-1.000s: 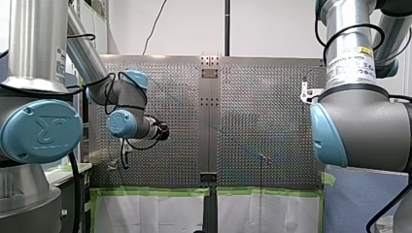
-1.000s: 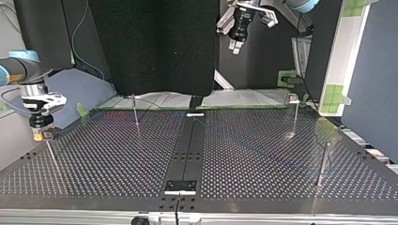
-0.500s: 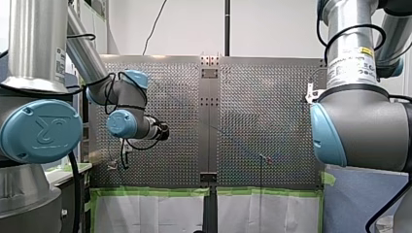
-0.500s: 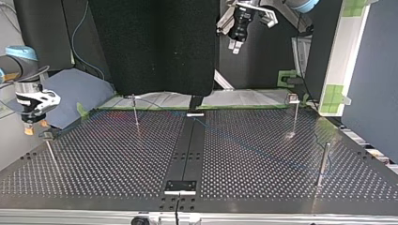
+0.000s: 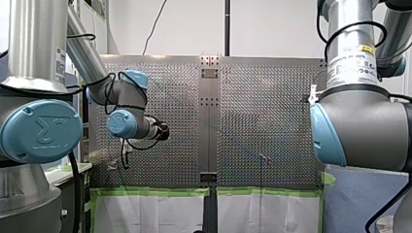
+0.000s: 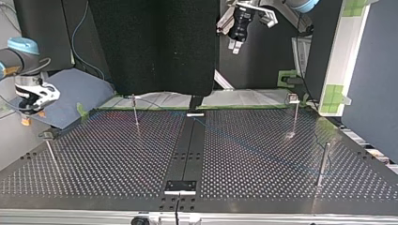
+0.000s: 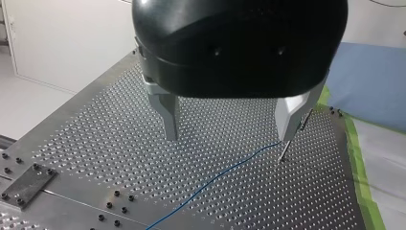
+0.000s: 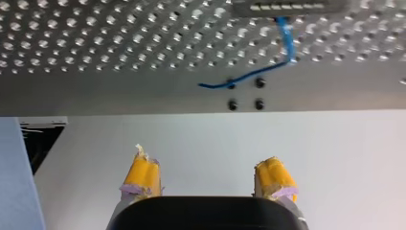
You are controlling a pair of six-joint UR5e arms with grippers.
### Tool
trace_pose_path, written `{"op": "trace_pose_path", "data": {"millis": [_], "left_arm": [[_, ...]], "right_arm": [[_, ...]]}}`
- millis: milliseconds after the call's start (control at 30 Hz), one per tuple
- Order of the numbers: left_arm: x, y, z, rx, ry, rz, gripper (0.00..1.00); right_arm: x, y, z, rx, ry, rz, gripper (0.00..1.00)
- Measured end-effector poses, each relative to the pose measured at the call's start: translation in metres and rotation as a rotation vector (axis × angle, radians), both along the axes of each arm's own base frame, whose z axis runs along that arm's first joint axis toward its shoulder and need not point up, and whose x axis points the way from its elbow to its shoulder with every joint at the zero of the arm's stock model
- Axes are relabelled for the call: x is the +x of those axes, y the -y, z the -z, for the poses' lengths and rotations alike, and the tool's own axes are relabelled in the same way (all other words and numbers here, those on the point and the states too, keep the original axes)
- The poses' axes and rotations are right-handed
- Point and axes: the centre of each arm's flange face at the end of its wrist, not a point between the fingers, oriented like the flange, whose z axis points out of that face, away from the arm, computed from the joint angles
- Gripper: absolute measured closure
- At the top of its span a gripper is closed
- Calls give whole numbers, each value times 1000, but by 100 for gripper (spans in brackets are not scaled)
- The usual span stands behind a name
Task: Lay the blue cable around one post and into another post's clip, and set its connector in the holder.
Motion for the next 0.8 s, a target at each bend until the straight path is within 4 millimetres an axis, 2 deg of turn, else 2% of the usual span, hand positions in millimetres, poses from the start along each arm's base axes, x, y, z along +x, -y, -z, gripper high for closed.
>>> {"op": "trace_pose_path", "data": {"millis": [167,467,600,800], "left_arm": [[1,0,0,-1,0,-2,0],[0,-1,0,1,-2,-4,0],[-1,-2,1,1,-3,-4,0],[0,-2,1,-1,2,-6,0]], "right_arm": [[13,-15,-13,-47,-8,8,1],[59,-48,-33,-130,-27,-42,1],[77,-61,-31,-144,-32,-43,1],[103,-85,-12,-107,-38,-44,1]]}}
